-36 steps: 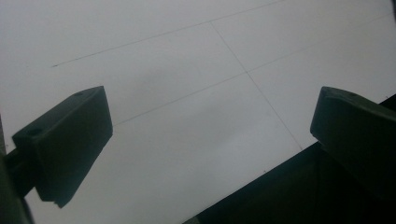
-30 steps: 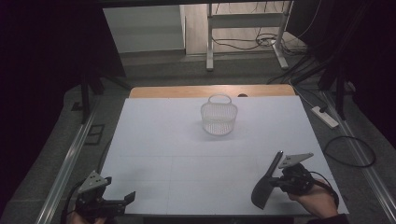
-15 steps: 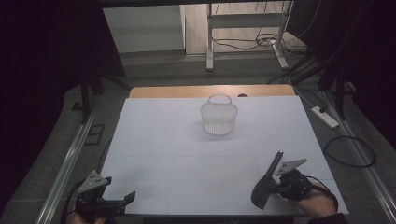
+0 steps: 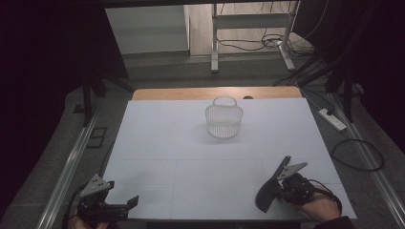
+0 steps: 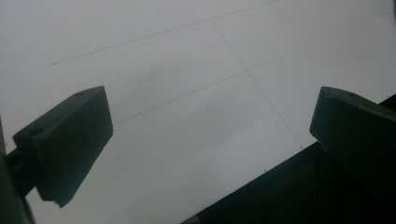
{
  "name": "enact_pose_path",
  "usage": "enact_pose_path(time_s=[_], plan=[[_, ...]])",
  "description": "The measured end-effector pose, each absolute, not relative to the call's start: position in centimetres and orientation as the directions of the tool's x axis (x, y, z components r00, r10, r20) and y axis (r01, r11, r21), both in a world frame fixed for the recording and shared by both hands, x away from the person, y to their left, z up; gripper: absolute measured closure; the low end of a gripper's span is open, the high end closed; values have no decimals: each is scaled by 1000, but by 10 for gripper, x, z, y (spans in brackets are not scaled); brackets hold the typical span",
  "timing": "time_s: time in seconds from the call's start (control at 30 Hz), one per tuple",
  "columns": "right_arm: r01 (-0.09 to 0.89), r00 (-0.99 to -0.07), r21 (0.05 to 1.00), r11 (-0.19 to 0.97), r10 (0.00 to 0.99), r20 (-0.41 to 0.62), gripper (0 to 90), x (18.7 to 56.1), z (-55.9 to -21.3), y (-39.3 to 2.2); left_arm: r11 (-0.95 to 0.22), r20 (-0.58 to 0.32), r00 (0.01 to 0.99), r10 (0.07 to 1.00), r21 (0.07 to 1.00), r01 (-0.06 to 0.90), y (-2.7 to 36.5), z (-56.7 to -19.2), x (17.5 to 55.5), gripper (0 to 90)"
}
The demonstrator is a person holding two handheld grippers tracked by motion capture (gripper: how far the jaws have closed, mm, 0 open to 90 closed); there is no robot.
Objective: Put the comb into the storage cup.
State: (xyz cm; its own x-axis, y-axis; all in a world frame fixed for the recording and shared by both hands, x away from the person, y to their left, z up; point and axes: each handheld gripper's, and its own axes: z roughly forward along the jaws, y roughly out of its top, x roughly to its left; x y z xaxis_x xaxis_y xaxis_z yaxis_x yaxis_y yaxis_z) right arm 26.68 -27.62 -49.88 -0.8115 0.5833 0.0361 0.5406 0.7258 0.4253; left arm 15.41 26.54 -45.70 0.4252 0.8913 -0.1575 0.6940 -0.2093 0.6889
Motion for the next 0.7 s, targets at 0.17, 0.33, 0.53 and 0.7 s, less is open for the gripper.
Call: enact_pose_path(time_s=[0.17, 0.33, 0.53, 0.7], plan=[[528, -820, 432, 731, 572, 36, 892, 270, -500, -269, -209, -159, 424, 891, 686, 697, 265, -457, 155, 0], [523, -823, 444, 728, 566, 40, 892, 273, -501, -262, -212, -158, 425, 891, 683, 699, 265, -457, 155, 1], [517, -827, 457, 724, 559, 50, 892, 281, -502, -252, -212, -159, 424, 892, 681, 701, 265, -457, 155, 0], [504, -833, 463, 729, 551, 40, 892, 290, -503, -240, -211, -162, 423, 892, 679, 703, 266, -457, 156, 1]])
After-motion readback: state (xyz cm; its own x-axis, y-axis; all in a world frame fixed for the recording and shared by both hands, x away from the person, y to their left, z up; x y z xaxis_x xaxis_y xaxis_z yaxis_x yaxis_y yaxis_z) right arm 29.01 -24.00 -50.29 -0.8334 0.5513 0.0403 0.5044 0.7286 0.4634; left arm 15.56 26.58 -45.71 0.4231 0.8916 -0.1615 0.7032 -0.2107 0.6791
